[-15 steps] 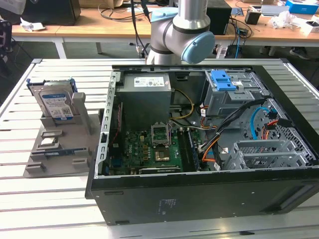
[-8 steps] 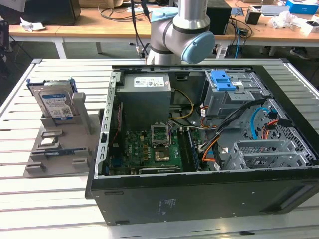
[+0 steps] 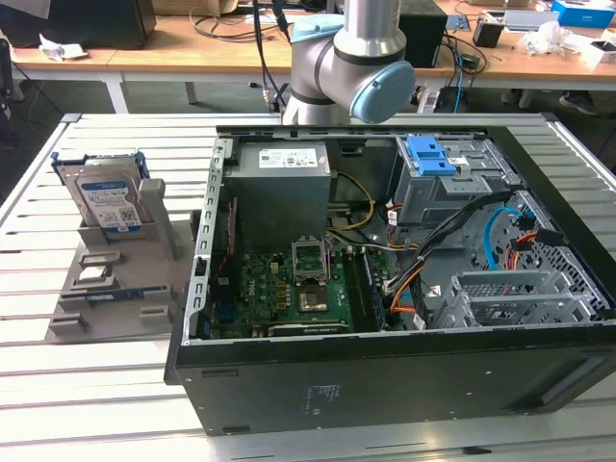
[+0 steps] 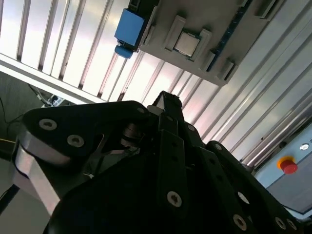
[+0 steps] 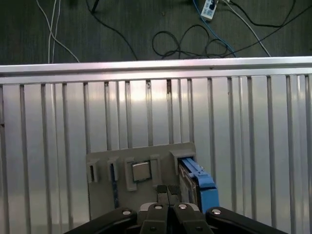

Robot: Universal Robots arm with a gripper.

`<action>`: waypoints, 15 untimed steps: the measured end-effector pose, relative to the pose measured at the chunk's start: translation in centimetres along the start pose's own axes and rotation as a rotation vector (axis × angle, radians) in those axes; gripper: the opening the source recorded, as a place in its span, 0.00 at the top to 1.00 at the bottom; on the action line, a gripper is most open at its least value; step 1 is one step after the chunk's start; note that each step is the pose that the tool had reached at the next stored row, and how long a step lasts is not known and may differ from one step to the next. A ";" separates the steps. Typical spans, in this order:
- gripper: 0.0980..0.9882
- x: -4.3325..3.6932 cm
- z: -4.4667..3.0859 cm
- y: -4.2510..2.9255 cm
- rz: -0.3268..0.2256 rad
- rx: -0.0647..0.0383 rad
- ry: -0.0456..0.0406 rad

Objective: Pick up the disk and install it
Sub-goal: 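Pick up the disk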

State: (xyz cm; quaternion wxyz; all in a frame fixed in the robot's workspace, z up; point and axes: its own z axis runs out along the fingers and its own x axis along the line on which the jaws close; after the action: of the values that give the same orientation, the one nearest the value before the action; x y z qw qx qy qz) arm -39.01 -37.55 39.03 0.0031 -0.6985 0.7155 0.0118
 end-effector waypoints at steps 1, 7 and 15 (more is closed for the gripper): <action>0.99 0.00 0.00 0.00 -0.015 0.000 0.0002; 0.99 0.00 0.00 -0.01 -0.072 -0.002 0.0009; 0.78 0.00 0.00 -0.02 -0.073 -0.001 0.0009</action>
State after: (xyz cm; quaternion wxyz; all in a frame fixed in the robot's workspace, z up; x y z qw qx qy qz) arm -38.99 -37.55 39.03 0.0027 -0.7241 0.6896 0.0119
